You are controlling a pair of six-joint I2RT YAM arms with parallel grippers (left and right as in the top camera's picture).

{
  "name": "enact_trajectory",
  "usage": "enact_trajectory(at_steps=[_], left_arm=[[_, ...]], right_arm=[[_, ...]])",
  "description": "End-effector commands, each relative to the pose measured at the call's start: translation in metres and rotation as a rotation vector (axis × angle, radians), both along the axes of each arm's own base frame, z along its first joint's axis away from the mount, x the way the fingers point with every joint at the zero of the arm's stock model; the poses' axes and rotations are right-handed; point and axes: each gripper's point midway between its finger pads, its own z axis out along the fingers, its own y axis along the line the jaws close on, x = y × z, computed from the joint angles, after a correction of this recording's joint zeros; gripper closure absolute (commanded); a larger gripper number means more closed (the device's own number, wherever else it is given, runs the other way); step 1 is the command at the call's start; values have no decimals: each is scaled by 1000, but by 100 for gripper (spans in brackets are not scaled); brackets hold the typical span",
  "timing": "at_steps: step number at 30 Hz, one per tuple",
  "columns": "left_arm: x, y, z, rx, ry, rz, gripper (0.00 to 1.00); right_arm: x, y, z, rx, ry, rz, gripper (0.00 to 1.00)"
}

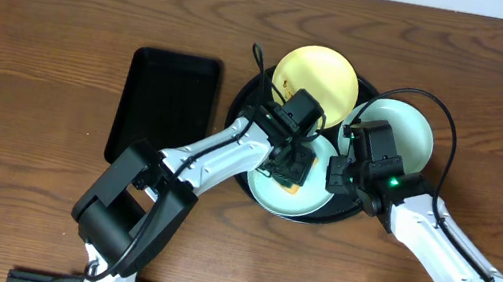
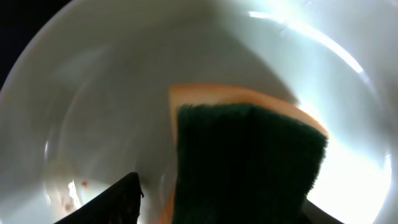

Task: Clean dirty plates on tray and stack at the side
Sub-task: 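Scrub the lower pale green plate with the sponge in the left gripper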

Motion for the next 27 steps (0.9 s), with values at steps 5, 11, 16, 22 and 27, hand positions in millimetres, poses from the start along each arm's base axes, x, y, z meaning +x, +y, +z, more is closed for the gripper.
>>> enact_trajectory(at_steps=[5,11,16,22,27], left_arm=[[-13,6,-5,13,63,-3,38],[-16,4,-4,3,76,-19,78],[-13,3,2,-3,35,-95,92],[-15,-2,23,-28,-4,-108,93],[-1,14,35,79,-119,-57,92]], right_arm=[[-3,4,-1,18,11,8,99],[-3,4,-1,18,11,8,99],[-3,4,-1,18,11,8,99],[-3,4,-1,18,11,8,99],[-3,4,-1,18,11,8,99]])
